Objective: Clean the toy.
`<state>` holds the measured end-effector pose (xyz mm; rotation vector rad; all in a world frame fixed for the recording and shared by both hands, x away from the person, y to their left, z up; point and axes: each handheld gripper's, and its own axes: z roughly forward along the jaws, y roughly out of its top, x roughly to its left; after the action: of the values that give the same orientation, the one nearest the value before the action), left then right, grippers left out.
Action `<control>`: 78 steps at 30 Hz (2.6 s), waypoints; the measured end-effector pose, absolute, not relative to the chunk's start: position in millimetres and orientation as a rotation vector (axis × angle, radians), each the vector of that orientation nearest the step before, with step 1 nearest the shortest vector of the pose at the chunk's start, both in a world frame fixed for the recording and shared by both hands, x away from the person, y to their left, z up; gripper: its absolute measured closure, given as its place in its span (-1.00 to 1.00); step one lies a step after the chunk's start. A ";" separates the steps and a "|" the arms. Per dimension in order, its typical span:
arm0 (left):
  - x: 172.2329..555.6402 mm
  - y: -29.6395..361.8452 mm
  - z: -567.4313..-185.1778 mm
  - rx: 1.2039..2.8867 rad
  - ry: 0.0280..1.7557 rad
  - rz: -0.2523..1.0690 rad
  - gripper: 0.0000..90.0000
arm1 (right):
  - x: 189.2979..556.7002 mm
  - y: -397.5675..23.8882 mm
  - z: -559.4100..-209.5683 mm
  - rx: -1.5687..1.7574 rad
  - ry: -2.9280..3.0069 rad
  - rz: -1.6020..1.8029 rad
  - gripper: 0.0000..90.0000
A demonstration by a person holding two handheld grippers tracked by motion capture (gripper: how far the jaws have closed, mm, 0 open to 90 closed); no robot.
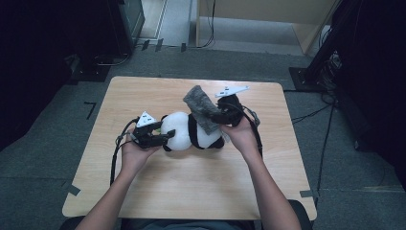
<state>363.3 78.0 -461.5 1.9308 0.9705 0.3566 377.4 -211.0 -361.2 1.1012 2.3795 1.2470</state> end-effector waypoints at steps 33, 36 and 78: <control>360.1 78.0 -464.3 1.937 1.011 0.353 -0.29 | 394.7 -137.8 -407.4 0.974 2.574 1.141 0.61; 360.1 77.1 -463.7 1.944 1.009 0.365 -0.29 | 395.3 -143.1 -406.3 0.983 2.568 1.129 0.62; 362.7 74.0 -463.1 1.943 0.952 0.415 -0.27 | 382.7 -235.4 -378.1 1.159 2.322 1.103 0.61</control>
<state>362.7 74.0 -463.1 1.9433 0.9523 0.4147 382.7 -235.4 -378.1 1.1593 2.3219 1.1033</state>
